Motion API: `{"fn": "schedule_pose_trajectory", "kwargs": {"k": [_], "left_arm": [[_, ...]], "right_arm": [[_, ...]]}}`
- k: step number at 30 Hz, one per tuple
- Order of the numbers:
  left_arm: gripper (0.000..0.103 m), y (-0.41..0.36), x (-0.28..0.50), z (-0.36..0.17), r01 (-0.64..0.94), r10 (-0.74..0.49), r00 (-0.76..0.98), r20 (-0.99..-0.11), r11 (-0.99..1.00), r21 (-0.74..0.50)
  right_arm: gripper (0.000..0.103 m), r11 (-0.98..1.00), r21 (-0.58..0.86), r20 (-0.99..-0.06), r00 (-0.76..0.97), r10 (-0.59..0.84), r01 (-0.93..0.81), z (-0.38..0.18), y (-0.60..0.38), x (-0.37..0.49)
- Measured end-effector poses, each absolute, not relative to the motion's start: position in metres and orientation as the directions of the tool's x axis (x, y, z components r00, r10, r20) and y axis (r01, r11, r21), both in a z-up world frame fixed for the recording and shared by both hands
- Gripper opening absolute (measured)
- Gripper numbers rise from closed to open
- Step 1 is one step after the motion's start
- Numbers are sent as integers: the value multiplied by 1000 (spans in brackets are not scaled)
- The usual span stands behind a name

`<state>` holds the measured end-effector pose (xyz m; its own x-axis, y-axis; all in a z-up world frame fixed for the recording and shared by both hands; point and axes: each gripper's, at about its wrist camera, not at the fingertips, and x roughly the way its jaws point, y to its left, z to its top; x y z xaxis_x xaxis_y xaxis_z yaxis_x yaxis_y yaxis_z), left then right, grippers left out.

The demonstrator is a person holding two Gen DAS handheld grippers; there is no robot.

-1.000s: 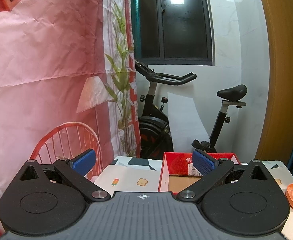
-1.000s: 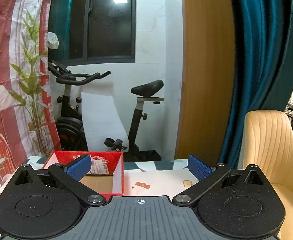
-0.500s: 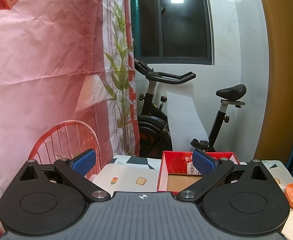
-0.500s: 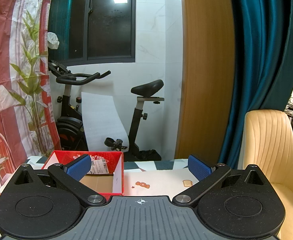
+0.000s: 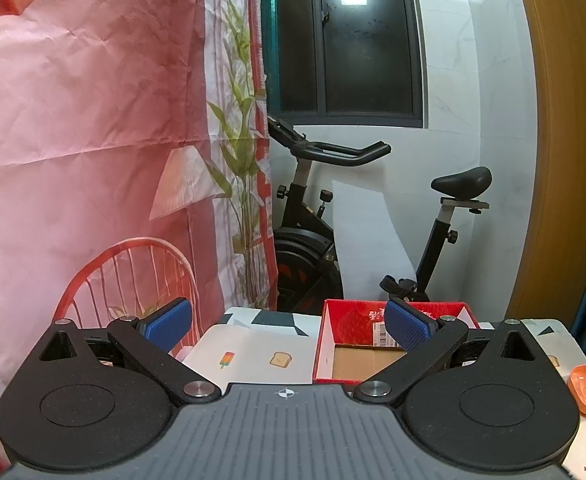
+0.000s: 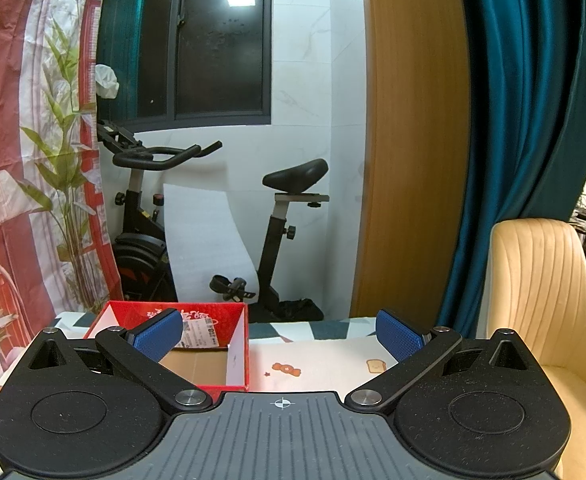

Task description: Organize soft objects

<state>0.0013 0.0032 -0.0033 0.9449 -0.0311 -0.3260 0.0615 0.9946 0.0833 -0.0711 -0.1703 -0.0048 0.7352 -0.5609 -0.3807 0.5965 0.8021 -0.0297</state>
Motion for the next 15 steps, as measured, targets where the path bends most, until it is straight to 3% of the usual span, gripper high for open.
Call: {"fn": "schedule_pose_trajectory", "kwargs": {"k": [15], "left_arm": [[103, 5, 1, -4, 63, -33, 944, -328, 995, 79]], "right_arm": [[103, 805, -30, -380, 738, -557, 593, -3, -168, -70]]}}
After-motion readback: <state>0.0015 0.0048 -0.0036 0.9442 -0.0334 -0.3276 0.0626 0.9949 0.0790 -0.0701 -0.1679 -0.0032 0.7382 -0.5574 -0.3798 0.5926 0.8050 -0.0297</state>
